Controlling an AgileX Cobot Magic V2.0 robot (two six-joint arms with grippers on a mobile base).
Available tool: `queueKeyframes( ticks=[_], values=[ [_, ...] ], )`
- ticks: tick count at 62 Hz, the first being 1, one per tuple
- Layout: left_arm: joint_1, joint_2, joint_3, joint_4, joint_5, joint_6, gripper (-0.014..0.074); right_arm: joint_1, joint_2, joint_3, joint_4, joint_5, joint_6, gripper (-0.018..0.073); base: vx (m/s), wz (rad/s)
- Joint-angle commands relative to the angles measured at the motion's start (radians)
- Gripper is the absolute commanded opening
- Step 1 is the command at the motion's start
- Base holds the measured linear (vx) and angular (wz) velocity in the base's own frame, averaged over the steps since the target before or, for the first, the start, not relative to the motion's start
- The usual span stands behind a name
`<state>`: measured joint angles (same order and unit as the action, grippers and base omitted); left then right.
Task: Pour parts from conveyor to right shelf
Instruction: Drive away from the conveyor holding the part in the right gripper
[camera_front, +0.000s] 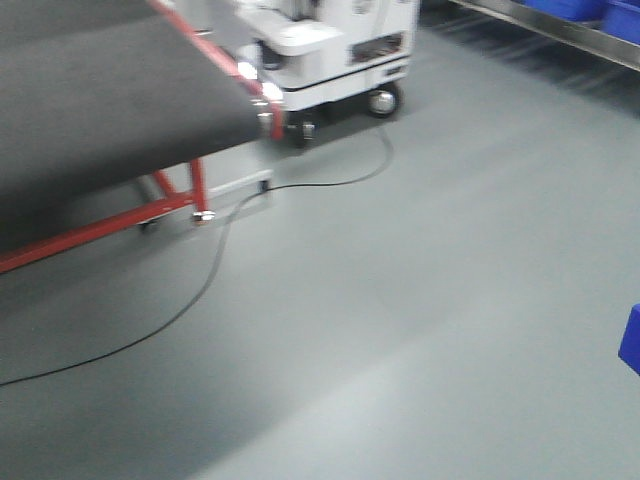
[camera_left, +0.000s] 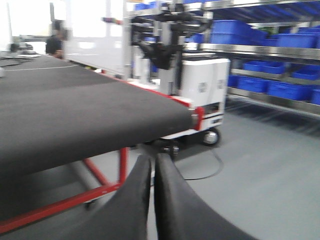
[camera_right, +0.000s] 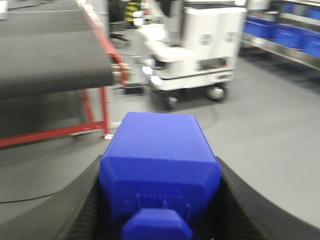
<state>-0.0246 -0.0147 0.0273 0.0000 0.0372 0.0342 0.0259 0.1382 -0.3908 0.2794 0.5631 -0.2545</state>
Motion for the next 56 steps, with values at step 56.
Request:
queueKeyframes(
  ticks=[56],
  values=[
    [-0.001, -0.013, 0.031, -0.006, -0.077, -0.009, -0.0006, 0.0, 0.012, -0.025, 0.004, -0.077, -0.006, -0.0005, -0.16, -0.77]
  ],
)
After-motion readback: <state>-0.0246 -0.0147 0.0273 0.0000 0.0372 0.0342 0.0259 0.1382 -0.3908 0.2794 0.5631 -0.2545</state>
